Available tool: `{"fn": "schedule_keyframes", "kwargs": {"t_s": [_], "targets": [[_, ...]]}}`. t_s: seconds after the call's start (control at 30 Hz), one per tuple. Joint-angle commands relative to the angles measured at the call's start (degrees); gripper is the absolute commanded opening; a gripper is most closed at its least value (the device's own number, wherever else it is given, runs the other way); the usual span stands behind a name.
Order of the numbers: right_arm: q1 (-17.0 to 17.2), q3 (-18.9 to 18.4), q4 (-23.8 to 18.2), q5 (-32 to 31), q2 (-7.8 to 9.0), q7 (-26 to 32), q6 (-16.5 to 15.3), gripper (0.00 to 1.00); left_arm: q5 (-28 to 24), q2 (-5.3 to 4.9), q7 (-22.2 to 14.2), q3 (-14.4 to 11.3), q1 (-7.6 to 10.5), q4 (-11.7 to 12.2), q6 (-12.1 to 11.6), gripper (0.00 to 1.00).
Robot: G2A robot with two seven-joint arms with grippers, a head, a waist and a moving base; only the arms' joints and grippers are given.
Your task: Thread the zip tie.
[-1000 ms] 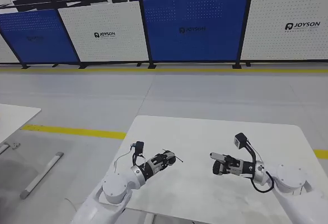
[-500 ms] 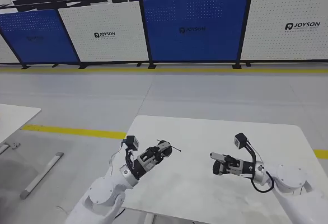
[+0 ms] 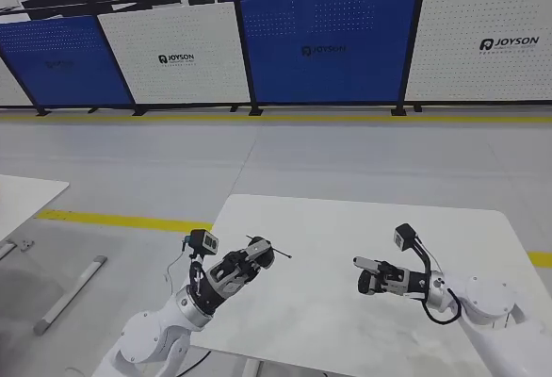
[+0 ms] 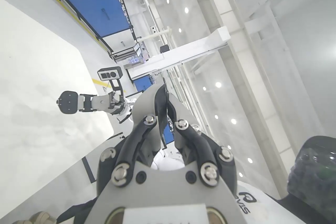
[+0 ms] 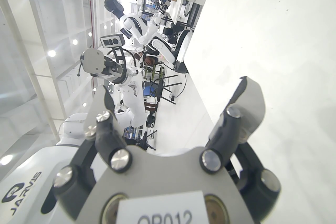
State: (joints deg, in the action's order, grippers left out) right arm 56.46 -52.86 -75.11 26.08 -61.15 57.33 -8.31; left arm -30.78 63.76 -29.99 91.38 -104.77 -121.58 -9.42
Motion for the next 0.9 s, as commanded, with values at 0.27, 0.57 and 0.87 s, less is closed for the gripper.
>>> {"fn": "schedule_keyframes", "kwargs": {"t_s": [0.27, 0.57, 0.87], "targets": [[0.0, 0.0, 0.0, 0.0, 0.0, 0.0, 0.0, 1.0, 10.79, 0.2, 5.67, -5.54, 3.21, 2.03, 6.57, 0.0], [0.0, 0.0, 0.0, 0.0, 0.0, 0.0, 0.0, 1.0, 22.2, 0.88, 12.63, -13.58, 9.18, 10.15, 10.39, 0.0], [0.0, 0.0, 0.0, 0.0, 0.0, 0.0, 0.0, 1.0, 23.39, 1.11, 14.21, -15.11, 11.1, 11.91, 13.21, 0.0]]}}
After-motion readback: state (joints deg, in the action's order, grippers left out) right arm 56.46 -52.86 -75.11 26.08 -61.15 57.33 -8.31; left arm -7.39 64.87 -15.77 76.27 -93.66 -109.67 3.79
